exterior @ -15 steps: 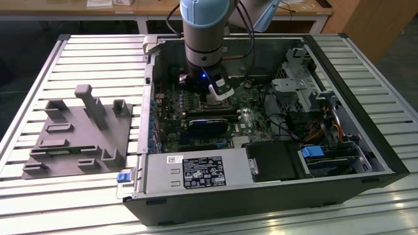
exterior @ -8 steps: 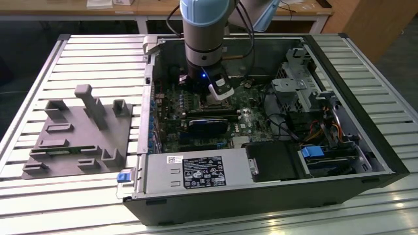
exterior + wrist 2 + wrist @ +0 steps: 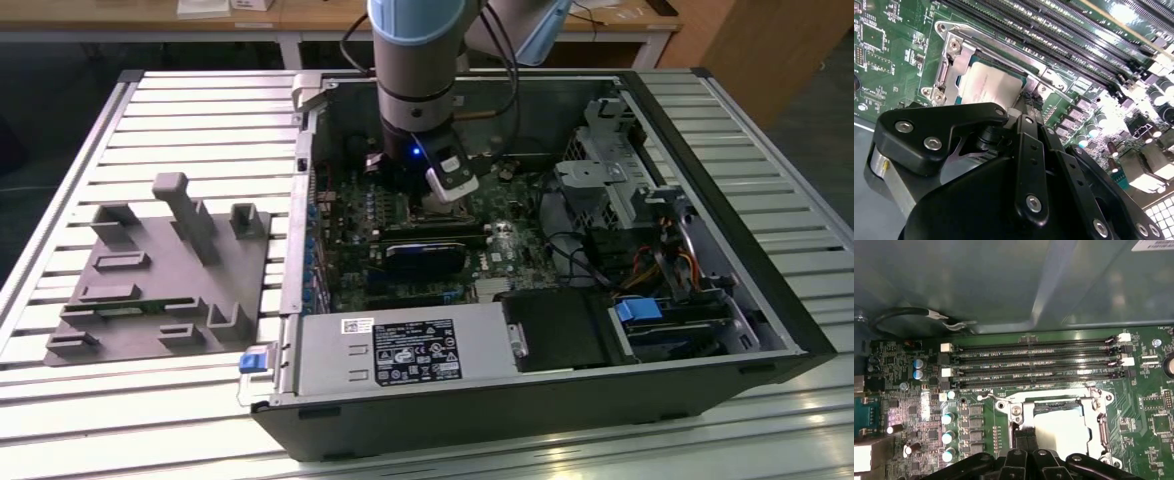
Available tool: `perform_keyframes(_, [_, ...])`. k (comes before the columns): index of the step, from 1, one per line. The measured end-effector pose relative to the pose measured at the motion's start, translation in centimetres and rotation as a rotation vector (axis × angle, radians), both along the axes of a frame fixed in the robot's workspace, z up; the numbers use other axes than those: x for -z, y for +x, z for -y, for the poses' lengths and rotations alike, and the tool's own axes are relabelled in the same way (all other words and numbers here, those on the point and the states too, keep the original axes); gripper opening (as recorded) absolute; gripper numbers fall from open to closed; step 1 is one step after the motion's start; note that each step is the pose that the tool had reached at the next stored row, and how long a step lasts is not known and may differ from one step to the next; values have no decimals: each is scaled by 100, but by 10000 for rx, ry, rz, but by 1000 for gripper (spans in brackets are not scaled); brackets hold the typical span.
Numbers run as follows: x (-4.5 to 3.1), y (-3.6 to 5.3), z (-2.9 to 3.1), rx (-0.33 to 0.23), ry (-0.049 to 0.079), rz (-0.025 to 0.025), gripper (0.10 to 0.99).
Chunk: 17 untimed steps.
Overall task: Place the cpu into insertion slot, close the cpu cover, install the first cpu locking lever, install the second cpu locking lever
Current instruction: 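Close the cpu cover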
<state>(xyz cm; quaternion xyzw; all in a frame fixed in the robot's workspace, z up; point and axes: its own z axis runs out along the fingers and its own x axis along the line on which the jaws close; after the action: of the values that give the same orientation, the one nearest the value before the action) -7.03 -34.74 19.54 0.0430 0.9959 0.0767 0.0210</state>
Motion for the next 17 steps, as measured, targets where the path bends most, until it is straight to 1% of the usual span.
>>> perform_keyframes(4, [-3, 0, -1, -1, -57, -1, 102])
perform_keyframes(7, [-26, 3, -5, -1, -38, 12, 102])
perform_keyframes(9, [-46, 1, -3, -1, -54, 1, 102])
perform_keyframes(13, [-47, 1, -2, -1, -62, 0, 102])
perform_keyframes(17, [-48, 1, -32, 0, -137, 0, 102])
